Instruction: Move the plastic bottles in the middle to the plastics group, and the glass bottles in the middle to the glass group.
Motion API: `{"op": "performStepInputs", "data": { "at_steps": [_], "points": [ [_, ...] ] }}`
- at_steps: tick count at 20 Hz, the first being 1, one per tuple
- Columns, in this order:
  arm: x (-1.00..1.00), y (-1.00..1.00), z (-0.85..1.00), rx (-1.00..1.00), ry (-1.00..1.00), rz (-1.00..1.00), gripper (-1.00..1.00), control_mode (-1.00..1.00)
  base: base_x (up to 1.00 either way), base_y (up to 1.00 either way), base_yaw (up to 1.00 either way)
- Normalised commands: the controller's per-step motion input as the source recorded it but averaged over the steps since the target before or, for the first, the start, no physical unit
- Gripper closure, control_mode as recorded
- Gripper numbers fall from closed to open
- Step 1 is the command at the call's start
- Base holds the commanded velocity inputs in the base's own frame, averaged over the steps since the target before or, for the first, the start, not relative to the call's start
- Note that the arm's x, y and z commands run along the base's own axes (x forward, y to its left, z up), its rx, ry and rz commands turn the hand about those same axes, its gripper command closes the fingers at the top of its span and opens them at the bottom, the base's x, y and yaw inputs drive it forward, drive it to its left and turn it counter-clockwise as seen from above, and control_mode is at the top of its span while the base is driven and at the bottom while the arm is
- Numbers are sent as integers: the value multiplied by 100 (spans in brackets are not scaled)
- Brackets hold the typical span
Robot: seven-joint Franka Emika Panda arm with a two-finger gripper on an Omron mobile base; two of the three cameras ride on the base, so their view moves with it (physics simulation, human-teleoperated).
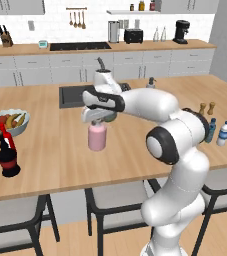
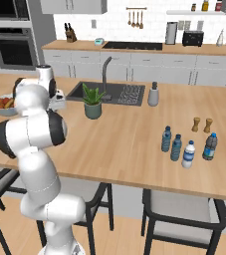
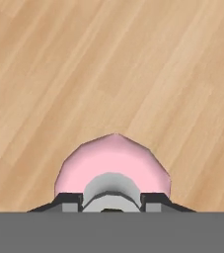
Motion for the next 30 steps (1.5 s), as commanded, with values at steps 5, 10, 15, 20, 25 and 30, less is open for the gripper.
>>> {"op": "performStepInputs", "data": {
  "at_steps": [5, 10, 15, 20, 25, 30],
  "points": [
    [-37, 95, 2, -1, -1, 24, 100, -100, 0, 0, 0],
    [-22, 80, -19, -1, -10, 24, 100, -100, 0, 0, 0],
    [-7, 86, -6, 0, -4, 24, 100, -100, 0, 0, 0],
    [2, 73, -2, 0, 0, 20, 100, -100, 0, 0, 0],
    [12, 43, 0, -3, 1, 11, 100, -100, 0, 0, 0],
    [29, 30, 0, -8, 6, 9, 100, -100, 0, 0, 0]
  ]
}}
